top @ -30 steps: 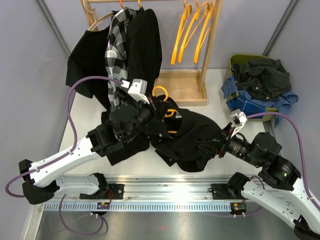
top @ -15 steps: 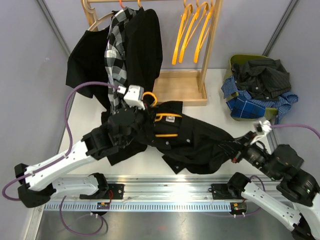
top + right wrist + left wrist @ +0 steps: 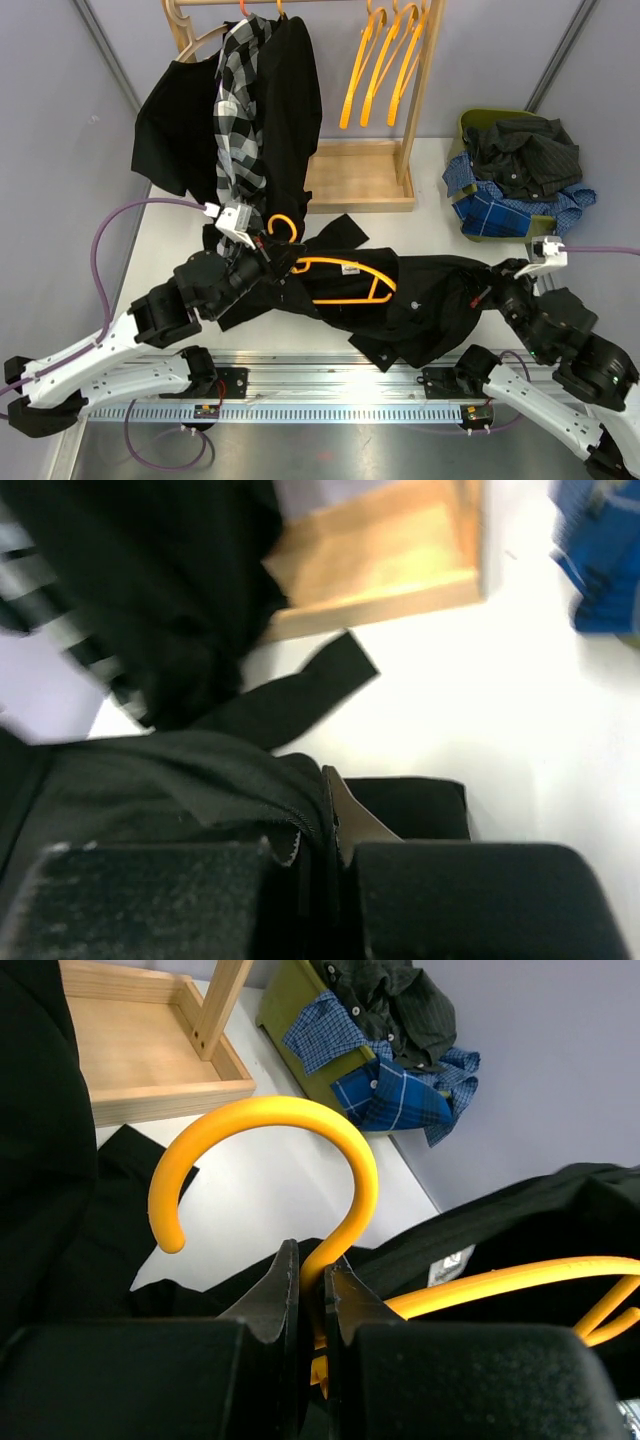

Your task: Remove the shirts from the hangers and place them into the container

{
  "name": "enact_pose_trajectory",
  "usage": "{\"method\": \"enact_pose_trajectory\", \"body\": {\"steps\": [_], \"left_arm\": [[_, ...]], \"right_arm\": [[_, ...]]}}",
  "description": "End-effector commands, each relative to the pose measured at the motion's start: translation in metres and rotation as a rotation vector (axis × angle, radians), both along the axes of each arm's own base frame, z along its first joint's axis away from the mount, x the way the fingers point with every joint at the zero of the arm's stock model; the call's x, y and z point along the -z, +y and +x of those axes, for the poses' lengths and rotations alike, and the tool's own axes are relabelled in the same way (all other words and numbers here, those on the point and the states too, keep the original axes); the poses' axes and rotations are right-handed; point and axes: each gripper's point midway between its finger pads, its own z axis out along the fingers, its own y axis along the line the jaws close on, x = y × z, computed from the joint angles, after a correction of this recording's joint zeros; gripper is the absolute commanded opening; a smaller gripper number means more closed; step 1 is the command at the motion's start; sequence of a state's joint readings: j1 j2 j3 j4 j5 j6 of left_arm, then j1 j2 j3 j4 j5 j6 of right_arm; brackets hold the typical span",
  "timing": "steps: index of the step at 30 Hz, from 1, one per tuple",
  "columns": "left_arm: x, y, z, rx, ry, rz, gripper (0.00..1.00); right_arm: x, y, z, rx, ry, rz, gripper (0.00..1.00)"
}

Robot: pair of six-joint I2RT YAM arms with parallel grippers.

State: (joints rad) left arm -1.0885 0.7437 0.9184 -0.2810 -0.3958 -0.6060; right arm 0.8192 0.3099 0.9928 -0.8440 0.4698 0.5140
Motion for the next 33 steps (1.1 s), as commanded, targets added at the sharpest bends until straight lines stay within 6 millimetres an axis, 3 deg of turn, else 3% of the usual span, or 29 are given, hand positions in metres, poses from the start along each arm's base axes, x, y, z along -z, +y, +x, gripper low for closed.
{"method": "enact_pose_trajectory", "body": {"steps": [1,3,6,12,15,16,18,19,20,21,22,24,25,26,29,33], "left_arm": [[0.005,0.048,0.016,-0.175,-0.031,0.057,0.0],[-0.008,0.051,0.011,-0.164,-0.046,-0.007,0.0],[-0.024,0.05,0.003,-0.128,-0.066,-0.103,0.0],[-0.044,0.013,-0.015,0.056,-0.058,-0.284,0.0],[-0.032,-0.009,-0.021,0.135,-0.018,-0.339,0.0],[-0.024,-0.02,-0.021,0.162,0.013,-0.371,0.0],[-0.021,-0.029,-0.021,0.188,0.015,-0.395,0.0],[-0.014,-0.032,-0.019,0.184,0.028,-0.379,0.0],[-0.003,-0.035,-0.012,0.154,0.052,-0.35,0.0],[0.004,-0.035,-0.009,0.137,0.062,-0.323,0.0],[0.018,-0.033,-0.006,0.112,0.086,-0.272,0.0],[0.03,-0.025,0.003,0.046,0.098,-0.219,0.0],[0.032,-0.022,0.005,0.029,0.095,-0.209,0.0],[0.031,-0.017,0.009,-0.005,0.088,-0.211,0.0],[0.037,-0.013,0.012,-0.031,0.099,-0.17,0.0],[0.038,-0.022,0.013,-0.012,0.114,-0.152,0.0]], "right_arm": [[0.009,-0.069,0.022,0.469,0.029,0.02,0.0],[0.03,-0.078,0.022,0.54,0.1,-0.051,0.0],[0.044,-0.053,0.036,0.484,0.15,-0.121,0.0],[0.089,0.026,0.065,0.232,0.297,-0.271,0.0],[0.1,0.057,0.07,0.112,0.349,-0.306,0.0],[0.099,0.067,0.069,0.05,0.345,-0.303,0.05],[0.09,0.071,0.065,0.001,0.32,-0.299,0.29],[0.073,0.069,0.06,-0.018,0.279,-0.264,0.42],[0.065,0.066,0.056,-0.032,0.259,-0.258,0.45],[0.055,0.062,0.052,-0.036,0.236,-0.251,0.47],[0.031,0.054,0.046,-0.045,0.18,-0.226,0.48],[0.018,0.043,0.034,-0.061,0.159,-0.243,0.49],[-0.001,0.041,0.027,-0.089,0.124,-0.212,0.49],[-0.005,0.04,0.021,-0.112,0.119,-0.214,0.51],[-0.022,0.057,0.003,-0.258,0.084,-0.164,0.51],[-0.019,0.09,-0.012,-0.444,0.087,-0.115,0.5]]}}
